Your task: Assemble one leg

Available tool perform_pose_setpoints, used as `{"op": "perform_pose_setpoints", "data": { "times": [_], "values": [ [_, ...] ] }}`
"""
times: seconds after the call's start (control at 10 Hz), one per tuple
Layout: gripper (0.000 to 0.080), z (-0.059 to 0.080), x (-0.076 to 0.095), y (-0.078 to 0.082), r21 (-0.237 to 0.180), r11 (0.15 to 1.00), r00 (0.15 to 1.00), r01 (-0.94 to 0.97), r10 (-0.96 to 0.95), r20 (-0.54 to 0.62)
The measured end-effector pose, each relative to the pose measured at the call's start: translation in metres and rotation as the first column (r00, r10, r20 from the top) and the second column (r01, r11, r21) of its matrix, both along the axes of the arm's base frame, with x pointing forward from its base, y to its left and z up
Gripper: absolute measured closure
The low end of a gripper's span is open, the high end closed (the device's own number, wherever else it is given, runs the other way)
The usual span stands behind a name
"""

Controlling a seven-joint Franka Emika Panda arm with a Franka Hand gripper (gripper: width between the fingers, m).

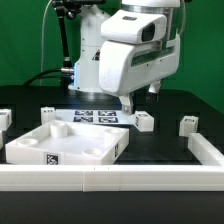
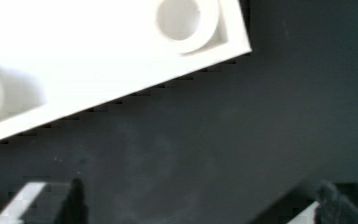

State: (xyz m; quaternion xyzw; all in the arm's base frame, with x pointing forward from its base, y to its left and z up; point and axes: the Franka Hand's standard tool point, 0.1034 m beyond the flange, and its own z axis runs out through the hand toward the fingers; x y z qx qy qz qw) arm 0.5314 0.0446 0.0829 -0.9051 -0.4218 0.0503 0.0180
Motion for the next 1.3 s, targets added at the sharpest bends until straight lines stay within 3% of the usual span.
{"op": "perform_pose_setpoints", "data": {
  "times": [1.3],
  "values": [
    [0.0150,-0.0014,-0.0042,-0.0013,-0.010,0.999,0.998,0.052,-0.052,-0.020]
  ]
}}
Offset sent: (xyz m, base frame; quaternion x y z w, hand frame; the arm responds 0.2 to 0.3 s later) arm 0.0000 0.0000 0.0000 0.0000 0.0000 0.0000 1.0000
